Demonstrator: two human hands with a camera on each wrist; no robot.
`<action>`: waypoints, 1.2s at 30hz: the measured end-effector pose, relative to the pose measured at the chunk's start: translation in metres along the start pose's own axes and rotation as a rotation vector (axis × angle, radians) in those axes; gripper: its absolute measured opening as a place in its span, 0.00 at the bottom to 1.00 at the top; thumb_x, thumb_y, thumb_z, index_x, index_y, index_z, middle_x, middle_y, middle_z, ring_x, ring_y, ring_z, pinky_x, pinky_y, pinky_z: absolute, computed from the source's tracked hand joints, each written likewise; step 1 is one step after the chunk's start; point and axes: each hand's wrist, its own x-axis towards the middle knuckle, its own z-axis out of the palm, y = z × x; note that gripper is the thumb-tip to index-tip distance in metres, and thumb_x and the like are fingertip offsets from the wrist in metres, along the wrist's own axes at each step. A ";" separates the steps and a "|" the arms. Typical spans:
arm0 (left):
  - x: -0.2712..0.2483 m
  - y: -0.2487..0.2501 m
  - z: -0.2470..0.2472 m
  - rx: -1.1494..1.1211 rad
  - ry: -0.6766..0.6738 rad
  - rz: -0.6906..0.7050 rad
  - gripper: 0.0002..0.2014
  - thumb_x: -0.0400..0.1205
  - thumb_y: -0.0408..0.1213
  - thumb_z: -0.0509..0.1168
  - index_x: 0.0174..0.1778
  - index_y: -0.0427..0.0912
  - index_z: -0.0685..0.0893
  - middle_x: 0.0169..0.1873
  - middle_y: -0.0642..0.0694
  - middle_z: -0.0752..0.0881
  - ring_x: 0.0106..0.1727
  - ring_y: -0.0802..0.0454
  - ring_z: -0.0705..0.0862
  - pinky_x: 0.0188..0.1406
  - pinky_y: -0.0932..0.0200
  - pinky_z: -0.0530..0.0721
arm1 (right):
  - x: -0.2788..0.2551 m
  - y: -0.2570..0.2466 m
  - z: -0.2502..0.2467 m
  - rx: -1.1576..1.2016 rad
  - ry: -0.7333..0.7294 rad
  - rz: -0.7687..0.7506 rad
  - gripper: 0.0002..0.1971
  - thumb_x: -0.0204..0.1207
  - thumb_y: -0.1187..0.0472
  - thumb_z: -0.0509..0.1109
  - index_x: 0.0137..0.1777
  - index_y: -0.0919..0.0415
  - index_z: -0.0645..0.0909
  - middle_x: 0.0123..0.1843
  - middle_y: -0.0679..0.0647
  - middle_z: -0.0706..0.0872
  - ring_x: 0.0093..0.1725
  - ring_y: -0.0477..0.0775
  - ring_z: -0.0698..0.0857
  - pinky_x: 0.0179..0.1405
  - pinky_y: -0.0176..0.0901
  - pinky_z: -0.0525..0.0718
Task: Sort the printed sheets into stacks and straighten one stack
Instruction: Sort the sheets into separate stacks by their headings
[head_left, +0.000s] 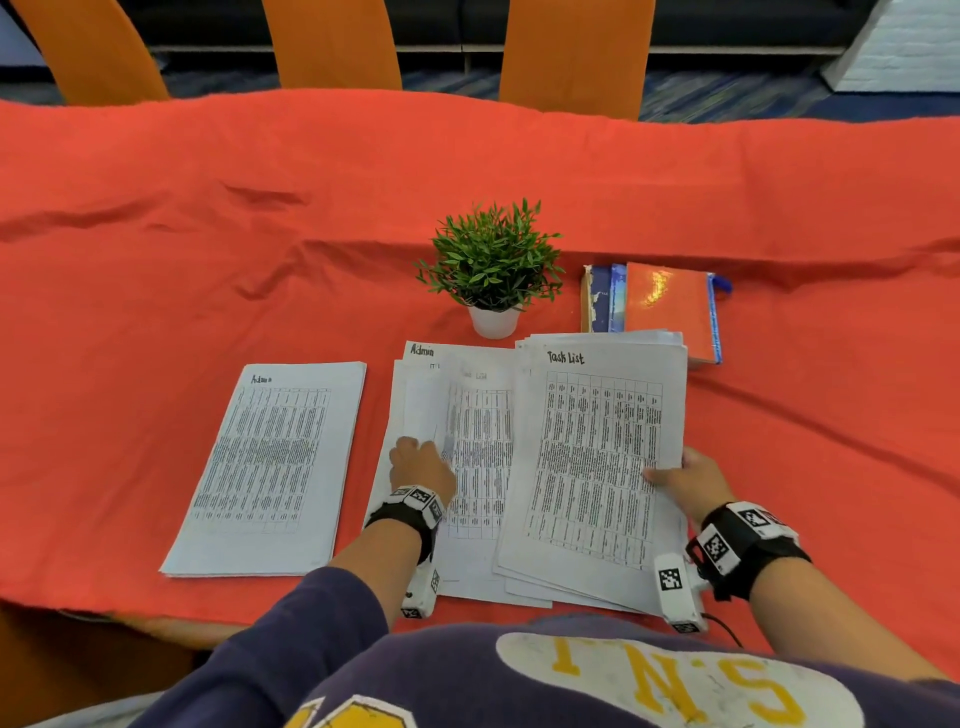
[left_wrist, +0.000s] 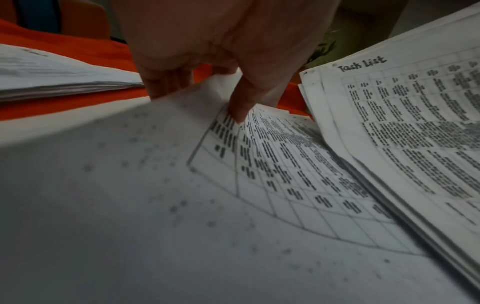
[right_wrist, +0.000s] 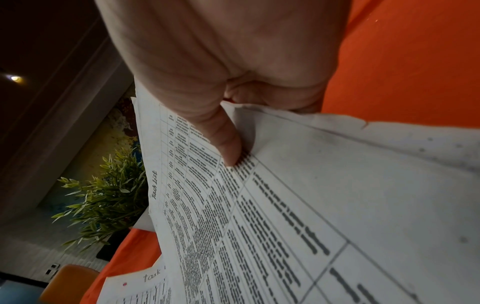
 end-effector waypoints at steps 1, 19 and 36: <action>0.001 -0.002 0.001 -0.013 -0.012 -0.011 0.17 0.83 0.36 0.59 0.68 0.36 0.76 0.75 0.38 0.63 0.74 0.42 0.64 0.70 0.51 0.71 | 0.001 0.000 0.001 -0.003 -0.001 0.001 0.20 0.74 0.77 0.70 0.66 0.69 0.79 0.60 0.62 0.86 0.53 0.62 0.85 0.58 0.54 0.82; -0.009 -0.001 -0.041 -0.427 0.120 0.052 0.04 0.83 0.27 0.57 0.44 0.38 0.73 0.38 0.45 0.78 0.39 0.44 0.80 0.31 0.55 0.78 | 0.023 -0.003 -0.006 0.028 -0.009 -0.006 0.21 0.73 0.77 0.70 0.66 0.65 0.80 0.58 0.62 0.87 0.53 0.62 0.86 0.59 0.55 0.82; -0.054 0.043 -0.124 -0.896 0.111 0.327 0.20 0.77 0.18 0.62 0.57 0.45 0.68 0.48 0.45 0.84 0.41 0.54 0.83 0.35 0.57 0.83 | 0.035 -0.033 -0.025 0.276 -0.078 -0.042 0.20 0.72 0.78 0.69 0.62 0.62 0.82 0.59 0.64 0.87 0.57 0.66 0.87 0.65 0.65 0.81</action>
